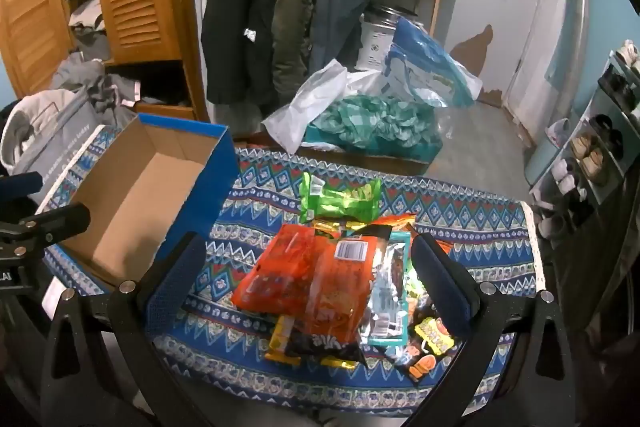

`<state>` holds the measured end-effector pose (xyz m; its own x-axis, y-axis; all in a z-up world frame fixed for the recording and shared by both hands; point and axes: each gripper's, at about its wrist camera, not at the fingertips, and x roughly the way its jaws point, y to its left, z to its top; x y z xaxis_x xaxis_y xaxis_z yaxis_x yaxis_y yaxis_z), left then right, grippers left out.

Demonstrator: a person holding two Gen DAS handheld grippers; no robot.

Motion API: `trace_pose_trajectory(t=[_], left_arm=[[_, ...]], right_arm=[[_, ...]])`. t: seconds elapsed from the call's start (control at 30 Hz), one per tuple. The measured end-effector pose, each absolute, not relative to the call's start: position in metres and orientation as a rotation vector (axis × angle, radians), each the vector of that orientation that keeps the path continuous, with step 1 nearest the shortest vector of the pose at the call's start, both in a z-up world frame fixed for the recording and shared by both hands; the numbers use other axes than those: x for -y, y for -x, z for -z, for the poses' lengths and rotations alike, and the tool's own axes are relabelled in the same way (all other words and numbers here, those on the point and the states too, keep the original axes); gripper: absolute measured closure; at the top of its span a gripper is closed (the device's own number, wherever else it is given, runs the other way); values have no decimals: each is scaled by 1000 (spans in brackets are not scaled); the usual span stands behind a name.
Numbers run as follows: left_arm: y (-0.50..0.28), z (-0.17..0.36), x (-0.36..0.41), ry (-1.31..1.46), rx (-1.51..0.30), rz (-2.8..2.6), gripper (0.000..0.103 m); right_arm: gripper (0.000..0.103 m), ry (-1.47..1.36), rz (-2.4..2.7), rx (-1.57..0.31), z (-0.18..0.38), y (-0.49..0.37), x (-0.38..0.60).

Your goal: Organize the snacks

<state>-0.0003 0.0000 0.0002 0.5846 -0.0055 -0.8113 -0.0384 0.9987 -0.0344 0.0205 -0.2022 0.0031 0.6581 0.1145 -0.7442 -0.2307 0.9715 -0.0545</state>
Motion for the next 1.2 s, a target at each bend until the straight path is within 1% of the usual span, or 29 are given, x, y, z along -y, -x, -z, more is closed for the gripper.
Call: trace_pose_trajectory(t=[1.2], left_arm=[[4,4,2,60,-950,20,5]], right_arm=[[3,147,-199,-837,-5,-19,200]])
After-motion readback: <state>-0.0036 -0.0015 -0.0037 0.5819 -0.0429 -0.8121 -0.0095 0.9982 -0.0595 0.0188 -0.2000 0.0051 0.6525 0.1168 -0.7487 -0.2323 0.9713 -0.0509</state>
